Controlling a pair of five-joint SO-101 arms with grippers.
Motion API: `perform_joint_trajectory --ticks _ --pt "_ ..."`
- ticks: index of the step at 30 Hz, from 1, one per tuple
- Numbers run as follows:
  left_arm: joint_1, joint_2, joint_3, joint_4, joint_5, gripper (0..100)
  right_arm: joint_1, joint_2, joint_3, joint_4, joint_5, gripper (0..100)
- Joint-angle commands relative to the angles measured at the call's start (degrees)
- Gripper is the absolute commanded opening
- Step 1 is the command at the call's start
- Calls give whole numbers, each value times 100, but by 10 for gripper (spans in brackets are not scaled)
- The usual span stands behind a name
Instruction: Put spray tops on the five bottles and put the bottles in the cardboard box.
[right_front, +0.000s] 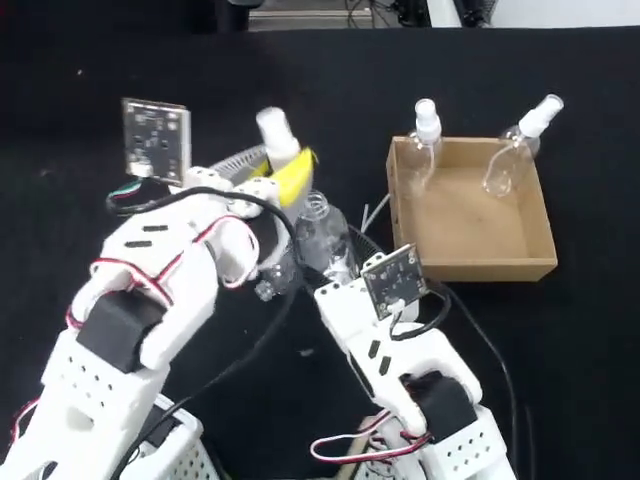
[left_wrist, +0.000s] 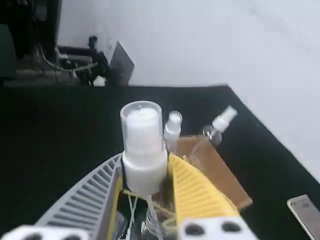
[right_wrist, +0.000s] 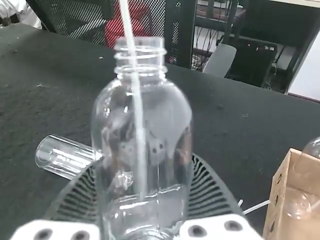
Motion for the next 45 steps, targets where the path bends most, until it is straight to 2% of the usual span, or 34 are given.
perform_joint_trajectory --ticks 1,4,8,18,21,24,27,30,32,36,40,45 --pt "426 -185 -224 457 105 47 -53 -145 -31 62 -44 11" --pt "462 -343 -215 651 114 154 -53 -145 31 62 -44 11" --pt "101 -765 -171 642 114 255 -53 -145 48 62 -44 11" --pt "-66 -1424 -171 879 97 260 -26 -154 40 70 -44 11" --pt "-497 -1424 -295 1301 70 260 123 -180 -233 369 -44 11" --pt "-1024 -1424 -453 1969 -132 260 897 -418 -901 1196 -9 11" --pt "-1692 -1424 -470 2505 -1204 260 2101 -699 -1314 1662 132 11" --pt "-1930 -1424 84 2593 -2136 260 3174 -769 -1499 1714 484 11" --pt "-1947 -1424 690 2242 -2365 260 3903 -760 -1631 1723 571 11" --pt "-1938 -1424 1815 1275 -2374 260 5240 -637 -2176 1679 686 11" --pt "-1938 -1424 2809 308 -2400 260 5776 330 -3029 1679 1213 11" --pt "-1587 -1424 3811 -633 -2356 260 6462 2105 -3864 1301 1240 11"
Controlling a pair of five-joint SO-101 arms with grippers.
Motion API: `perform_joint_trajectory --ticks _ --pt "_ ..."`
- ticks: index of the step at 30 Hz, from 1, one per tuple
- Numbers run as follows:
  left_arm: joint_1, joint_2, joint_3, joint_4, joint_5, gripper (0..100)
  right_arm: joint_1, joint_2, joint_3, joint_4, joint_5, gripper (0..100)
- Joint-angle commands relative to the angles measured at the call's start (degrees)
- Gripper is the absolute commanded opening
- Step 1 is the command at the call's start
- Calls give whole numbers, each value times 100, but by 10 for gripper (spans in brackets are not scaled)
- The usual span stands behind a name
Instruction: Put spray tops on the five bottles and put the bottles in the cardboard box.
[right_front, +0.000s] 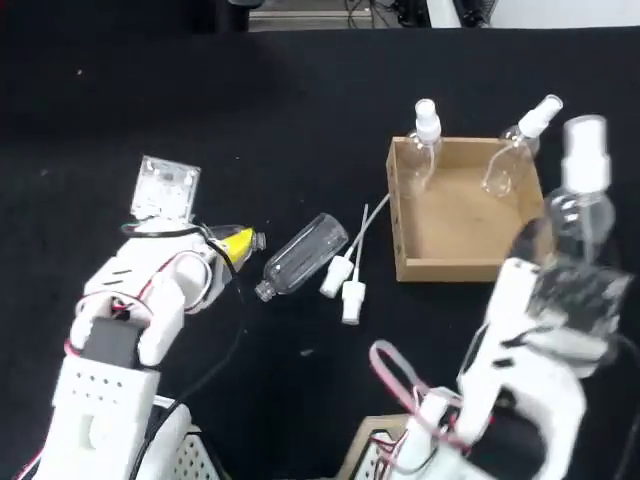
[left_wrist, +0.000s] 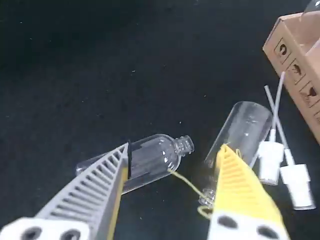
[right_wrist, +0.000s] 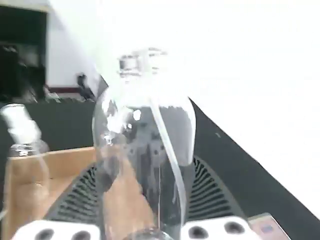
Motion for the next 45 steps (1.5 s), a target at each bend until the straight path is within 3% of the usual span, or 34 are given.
perform_joint_trajectory --ticks 1,7,17,28,34,45 --pt "365 -62 681 -826 -9 260 580 1341 -629 -668 44 11" --pt "593 -62 1604 -1767 545 260 1398 2914 -13 -2752 53 11" --pt "585 -62 2316 -2400 1090 260 1495 4611 1930 -7446 -193 11" --pt "637 -62 3055 -3569 1090 259 1723 7257 1244 -9547 -316 10" --pt "629 -62 3143 -3684 1090 259 2145 8840 690 -10875 -589 12" --pt "602 -62 3152 -3684 1090 259 2435 10774 -479 -11552 -633 11"
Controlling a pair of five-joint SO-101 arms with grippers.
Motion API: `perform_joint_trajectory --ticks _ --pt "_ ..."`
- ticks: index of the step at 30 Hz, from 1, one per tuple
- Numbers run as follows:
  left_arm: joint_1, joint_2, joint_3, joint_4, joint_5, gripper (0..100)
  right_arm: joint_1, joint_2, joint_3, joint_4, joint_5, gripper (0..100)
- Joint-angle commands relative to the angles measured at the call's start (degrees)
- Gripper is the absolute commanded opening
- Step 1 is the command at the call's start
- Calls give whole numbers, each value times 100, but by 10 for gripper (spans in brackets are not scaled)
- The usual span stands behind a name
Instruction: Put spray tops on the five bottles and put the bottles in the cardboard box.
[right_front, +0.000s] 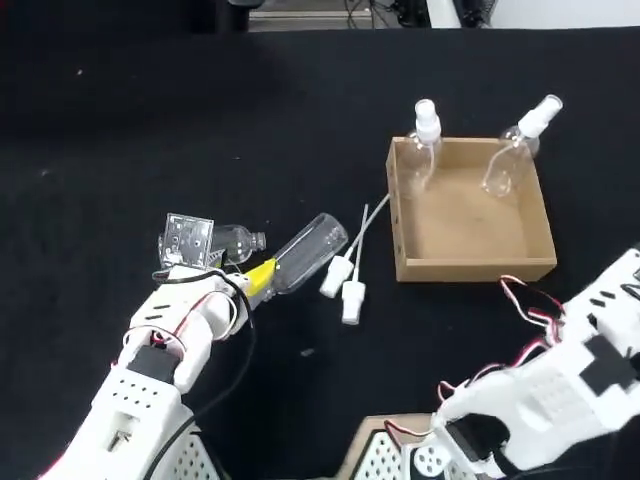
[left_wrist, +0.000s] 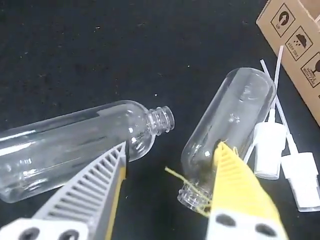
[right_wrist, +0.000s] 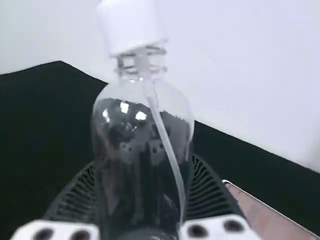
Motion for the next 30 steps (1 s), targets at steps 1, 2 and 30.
perform_joint_trajectory --ticks 1,2,30 --pt "22 -70 -75 -132 62 259 123 189 -673 -211 -35 11" --pt "22 -70 -75 -132 62 259 123 295 -822 -211 -35 11" --pt "22 -70 -75 -132 53 259 114 3600 -4840 -211 -35 11"
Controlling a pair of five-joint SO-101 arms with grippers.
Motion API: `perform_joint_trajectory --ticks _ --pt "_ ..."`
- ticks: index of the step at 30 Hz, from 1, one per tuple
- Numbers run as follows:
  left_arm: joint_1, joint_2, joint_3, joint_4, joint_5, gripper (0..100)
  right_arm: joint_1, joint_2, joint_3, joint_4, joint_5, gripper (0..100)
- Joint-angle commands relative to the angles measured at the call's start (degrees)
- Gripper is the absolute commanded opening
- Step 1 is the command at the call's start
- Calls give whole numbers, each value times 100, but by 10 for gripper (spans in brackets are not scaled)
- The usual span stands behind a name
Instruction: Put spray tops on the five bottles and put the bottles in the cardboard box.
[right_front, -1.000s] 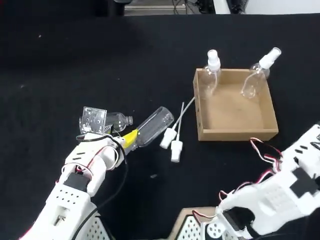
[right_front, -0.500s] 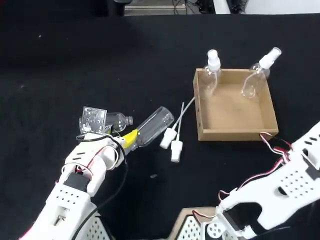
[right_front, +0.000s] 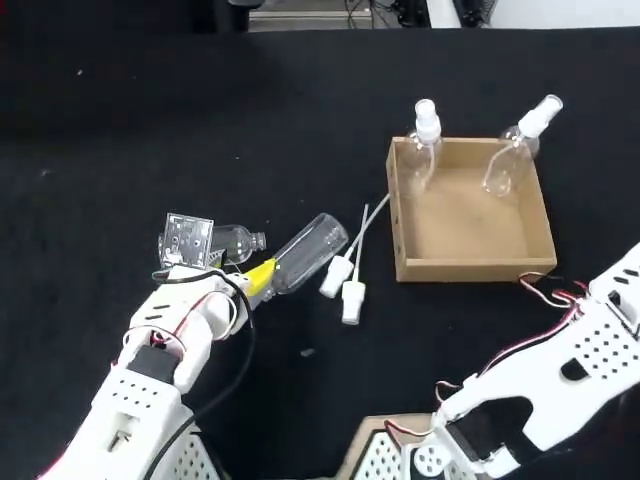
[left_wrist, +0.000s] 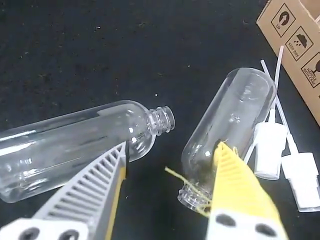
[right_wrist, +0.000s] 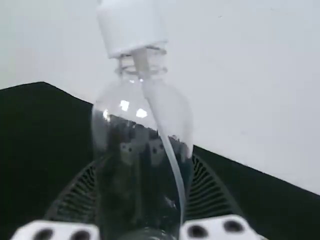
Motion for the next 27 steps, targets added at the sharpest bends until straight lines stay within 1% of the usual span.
perform_joint_trajectory --ticks 1,14,18,24,27 --pt "31 -70 -84 -132 53 259 123 110 -549 -185 -35 11" --pt "31 -70 -84 -132 53 259 114 277 -576 -149 0 12" --pt "31 -70 -84 -132 53 259 70 277 -338 -176 9 16" --pt "31 -70 -84 -132 53 259 62 277 -189 -176 -35 149" --pt "31 -70 -84 -132 53 259 62 277 -189 -185 -35 175"
